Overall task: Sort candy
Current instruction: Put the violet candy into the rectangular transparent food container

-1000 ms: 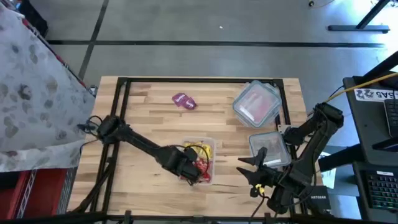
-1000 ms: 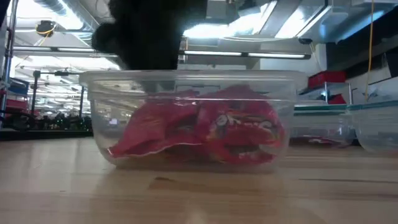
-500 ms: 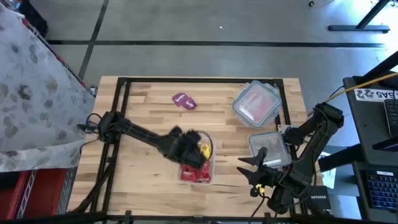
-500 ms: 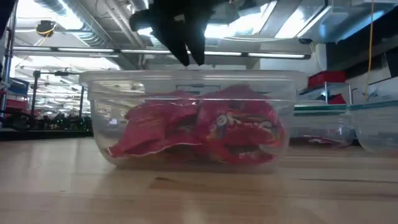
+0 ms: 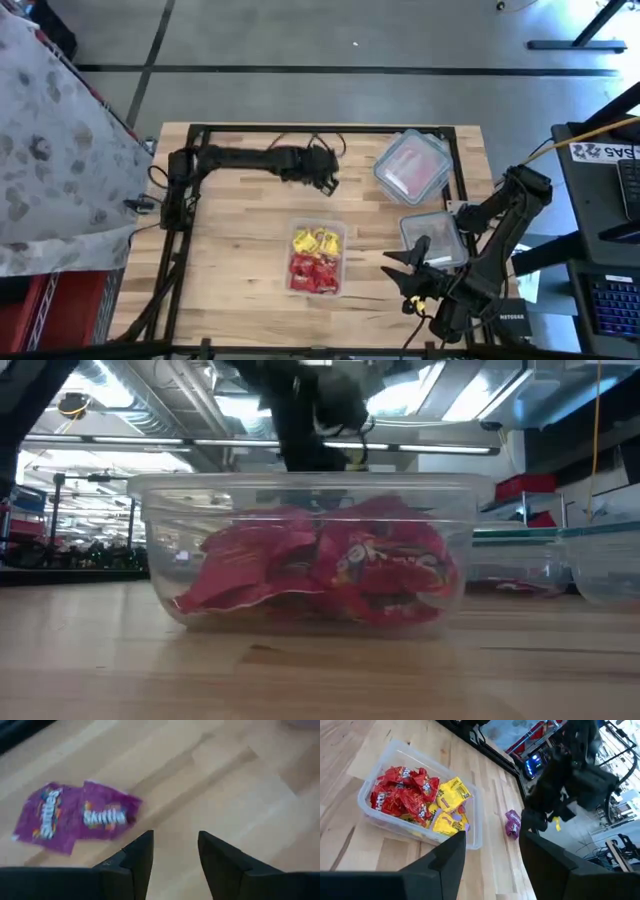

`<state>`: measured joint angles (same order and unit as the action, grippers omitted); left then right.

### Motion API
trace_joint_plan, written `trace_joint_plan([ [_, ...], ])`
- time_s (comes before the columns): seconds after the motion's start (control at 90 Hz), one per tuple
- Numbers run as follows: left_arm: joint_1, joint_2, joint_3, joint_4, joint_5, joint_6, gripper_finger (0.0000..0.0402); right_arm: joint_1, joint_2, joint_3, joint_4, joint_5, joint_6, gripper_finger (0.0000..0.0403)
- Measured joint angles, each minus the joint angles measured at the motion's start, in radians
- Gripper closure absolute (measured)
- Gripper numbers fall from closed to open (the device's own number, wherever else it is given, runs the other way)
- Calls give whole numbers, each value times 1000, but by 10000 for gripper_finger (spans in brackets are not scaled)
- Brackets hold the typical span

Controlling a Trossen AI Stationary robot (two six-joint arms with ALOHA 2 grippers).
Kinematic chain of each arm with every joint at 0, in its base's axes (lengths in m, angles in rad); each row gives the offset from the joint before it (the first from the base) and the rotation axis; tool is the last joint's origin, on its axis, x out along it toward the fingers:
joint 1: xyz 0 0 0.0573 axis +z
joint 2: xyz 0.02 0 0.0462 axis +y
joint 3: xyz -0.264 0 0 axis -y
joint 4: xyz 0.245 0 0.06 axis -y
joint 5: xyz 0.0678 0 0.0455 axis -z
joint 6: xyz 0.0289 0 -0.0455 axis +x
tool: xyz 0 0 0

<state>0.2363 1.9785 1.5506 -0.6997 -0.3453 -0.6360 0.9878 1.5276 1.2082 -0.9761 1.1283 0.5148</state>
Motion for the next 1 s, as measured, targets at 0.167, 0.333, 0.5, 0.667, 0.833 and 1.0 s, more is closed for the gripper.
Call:
trace_joint_plan([
  [0.167, 81, 0, -59, 60, 55, 124, 262, 0, 0, 0, -16, -3, 0, 231],
  [0.333, 106, 0, -90, 73, 57, 173, 244, 0, 0, 0, -20, 5, 0, 231],
  [0.5, 106, 0, -107, 89, 58, 177, 195, 0, 0, 0, -21, 6, 0, 231],
  [0.667, 96, 1, -162, 172, 58, 226, 162, 0, 0, 0, -23, 8, -3, 231],
  [0.833, 97, 1, -226, 227, 53, 258, 166, 0, 0, 0, -24, 8, -3, 231],
  [1.0, 98, 2, -252, 244, 42, 272, 210, 0, 0, 0, -23, 9, -3, 231],
])
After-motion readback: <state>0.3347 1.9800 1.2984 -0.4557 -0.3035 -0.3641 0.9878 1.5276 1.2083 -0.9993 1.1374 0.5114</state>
